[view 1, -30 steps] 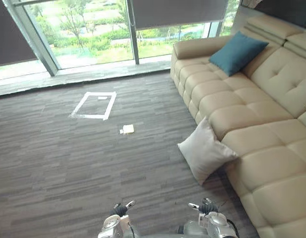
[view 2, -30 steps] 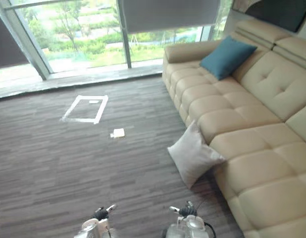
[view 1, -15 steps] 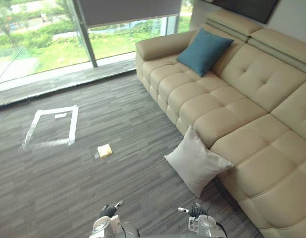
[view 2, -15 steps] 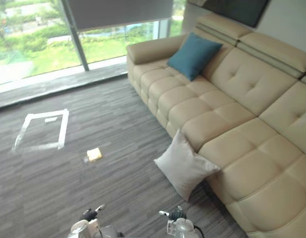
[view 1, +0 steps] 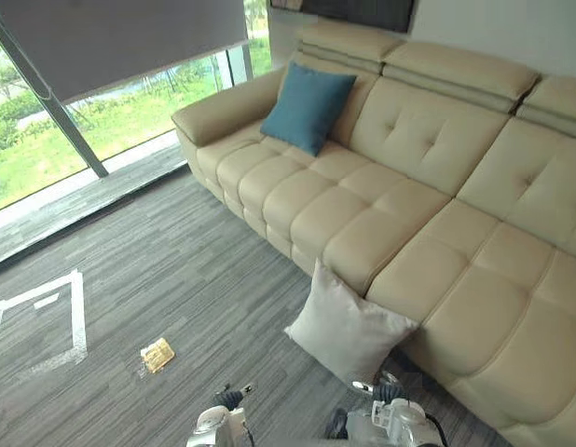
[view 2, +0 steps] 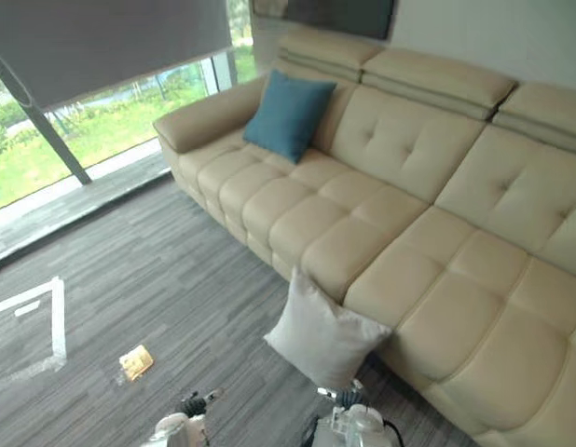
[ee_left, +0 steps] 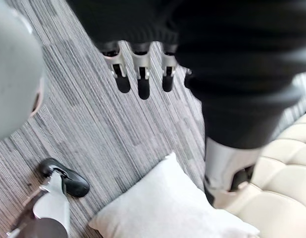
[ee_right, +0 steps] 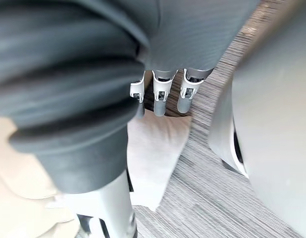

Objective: Pick up cushions and gather them together orderly.

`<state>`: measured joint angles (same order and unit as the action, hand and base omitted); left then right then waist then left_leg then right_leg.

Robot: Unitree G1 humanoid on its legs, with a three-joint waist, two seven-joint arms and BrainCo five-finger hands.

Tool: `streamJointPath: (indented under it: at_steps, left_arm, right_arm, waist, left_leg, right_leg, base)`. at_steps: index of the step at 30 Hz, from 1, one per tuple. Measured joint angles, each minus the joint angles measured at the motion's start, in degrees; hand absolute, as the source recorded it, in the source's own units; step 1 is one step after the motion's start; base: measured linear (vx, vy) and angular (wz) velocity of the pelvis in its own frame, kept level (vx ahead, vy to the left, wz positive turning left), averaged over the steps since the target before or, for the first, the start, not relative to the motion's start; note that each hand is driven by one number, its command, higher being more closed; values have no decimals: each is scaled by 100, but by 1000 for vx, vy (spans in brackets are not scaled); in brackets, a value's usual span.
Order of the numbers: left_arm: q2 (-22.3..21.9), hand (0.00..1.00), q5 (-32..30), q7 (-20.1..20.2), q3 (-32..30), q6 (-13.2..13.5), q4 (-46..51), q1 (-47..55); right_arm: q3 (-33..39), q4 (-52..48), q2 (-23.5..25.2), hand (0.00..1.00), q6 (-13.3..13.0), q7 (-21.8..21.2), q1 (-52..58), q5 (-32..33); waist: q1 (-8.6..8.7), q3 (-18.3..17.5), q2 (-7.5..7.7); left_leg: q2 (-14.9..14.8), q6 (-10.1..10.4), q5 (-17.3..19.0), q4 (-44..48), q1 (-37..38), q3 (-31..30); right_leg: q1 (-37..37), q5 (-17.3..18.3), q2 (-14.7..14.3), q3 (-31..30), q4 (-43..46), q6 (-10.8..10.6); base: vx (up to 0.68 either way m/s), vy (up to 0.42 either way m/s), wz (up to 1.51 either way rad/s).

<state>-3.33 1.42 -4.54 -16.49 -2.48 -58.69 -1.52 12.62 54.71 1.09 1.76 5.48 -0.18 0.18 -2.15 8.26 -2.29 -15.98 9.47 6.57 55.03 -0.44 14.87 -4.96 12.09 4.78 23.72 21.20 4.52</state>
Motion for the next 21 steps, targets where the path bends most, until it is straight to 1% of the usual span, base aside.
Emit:
streamJointPath:
  at_steps: [1, 2, 3, 4, 5, 6, 7, 8, 9, 10, 11, 13, 15, 16, 18, 19, 20, 21]
  left_arm:
    - [-5, 0, 20, -10, -20, 4, 47, -14]
    - [-12, 0, 48, -19, -21, 11, 85, -9]
    - [-15, 0, 105, -23, -28, 63, 141, 0]
    - [-19, 0, 114, -25, -54, 73, 181, 8]
    - [-17, 0, 118, -27, -60, 76, 182, 7]
    - [-18, 0, 116, -34, -69, 87, 181, 9]
    - [-20, 0, 117, -34, -111, 87, 173, 10]
    - [-40, 0, 115, -32, -192, 90, 169, 4]
    - [10, 0, 112, -33, -244, 87, 143, -2]
    - [73, 0, 109, -48, -262, 82, 64, -12]
    - [99, 0, 109, -48, -274, 86, 62, -13]
    - [162, 0, 108, -46, -263, 82, -78, -84]
    - [180, 0, 107, -47, -218, 78, -251, -126]
    - [180, 0, 106, -46, -160, 80, -292, -129]
    - [182, 0, 105, -50, -50, 76, -298, -122]
    - [184, 0, 106, -53, -13, 76, -317, -104]
    - [191, 0, 105, -55, 21, 76, -325, -97]
    - [205, 0, 105, -57, 78, 76, -335, -95]
  right_arm:
    - [71, -3, 11, 0, -5, 20, -50, 22]
    - [85, 0, 6, 0, -2, 34, -48, 78]
    - [79, 11, 8, 0, 2, 47, -35, 106]
    - [73, 14, 18, 0, 4, 54, -35, 107]
    - [68, 18, 29, 0, 7, 58, -36, 106]
    - [51, 21, 46, 0, 2, 68, -37, 106]
    - [-11, 22, 49, 0, 0, 73, -39, 106]
    - [-82, 26, 50, 0, 1, 78, -41, 105]
    - [-136, 29, 86, 0, -4, 84, -39, 106]
    - [-165, 30, 124, 0, -6, 85, 6, 105]
    - [-171, 57, 149, 0, 4, 82, 37, 105]
    - [-167, 100, 208, 0, 2, 83, 53, 104]
    - [-167, 104, 233, 0, 3, 80, 39, 102]
    - [-167, 105, 246, 0, 1, 79, 23, 102]
    - [-179, 82, 247, 0, -9, 68, -6, 95]
    - [-178, 78, 246, 0, -15, 68, -10, 92]
    - [-177, 77, 246, 0, -13, 66, -17, 91]
    - [-172, 91, 246, 0, -8, 62, -17, 84]
  waist:
    - [18, 7, 3]
    - [23, 16, 22]
    - [-17, 44, 65]
    - [-52, 51, 67]
    - [-73, 53, 69]
    - [-98, 51, 64]
    - [-113, 45, 59]
    - [-125, 38, 74]
    - [-118, -12, 169]
    - [-68, -64, 273]
    - [-102, -125, 367]
    - [-102, -165, 445]
    - [-113, -168, 449]
    - [-105, -127, 375]
    - [-95, -104, 331]
    - [-95, -77, 258]
    - [-93, -76, 256]
    - [-92, -83, 259]
  left_leg:
    - [-31, -219, 367, -12, -357, 25]
    - [6, -290, 572, -240, -529, 24]
    - [123, -390, 757, -824, -685, -51]
    - [250, -401, 824, -1490, -750, -248]
    - [377, -389, 831, -2011, -751, -512]
    - [570, -396, 823, -2695, -741, -980]
    - [688, -444, 766, -3124, -725, -1371]
    - [785, -311, 529, -3212, -708, -1619]
    - [852, -347, 622, -3238, -605, -1445]
    - [874, -415, 676, -3298, -525, -1109]
    - [895, -446, 715, -3293, -467, -828]
    - [978, -476, 742, -3346, -290, -461]
    - [1036, -528, 766, -3602, 51, -104]
    - [1047, -575, 793, -3729, 242, 76]
    - [1055, -577, 793, -3940, 573, 379]
    - [1050, -584, 789, -4104, 750, 523]
    - [1047, -584, 789, -4212, 862, 592]
    - [1042, -584, 788, -4302, 939, 675]
  right_leg:
    - [69, -8, -15, -66, -89, -26]
    - [122, -26, -22, -143, -160, -66]
    - [161, -29, -22, -352, -174, -155]
    - [182, 3, -39, -541, -171, -217]
    - [170, 30, -59, -710, -149, -253]
    - [162, 77, -106, -973, -120, -297]
    - [98, 108, -158, -1207, -49, -354]
    - [6, 148, -194, -1461, 71, -434]
    - [-33, 153, -171, -1721, 98, -536]
    - [-53, 53, -127, -1977, 11, -625]
    - [-91, 13, -94, -2187, -8, -675]
    - [-97, -104, -10, -2463, -112, -740]
    - [-118, -211, 62, -2450, -22, -784]
    - [-188, -233, 115, -2347, 183, -796]
    - [-371, -282, 260, -1831, 651, -797]
    - [-457, -289, 357, -1438, 831, -785]
    - [-494, -274, 442, -1123, 930, -771]
    - [-495, -190, 531, -663, 947, -669]
  base:
    - [189, 24, -44]
    - [157, 20, -51]
    - [236, 79, -67]
    - [183, 111, -87]
    - [219, 197, -109]
    - [200, 243, -123]
    - [211, 256, -140]
    - [241, 274, -129]
    - [251, 257, -116]
    - [311, 321, -114]
    - [266, 265, -102]
    - [229, 251, -98]
    - [152, 175, -88]
    - [98, 120, -83]
    - [85, 94, -71]
    - [88, 41, -49]
    - [107, 9, -48]
    - [106, -52, -46]
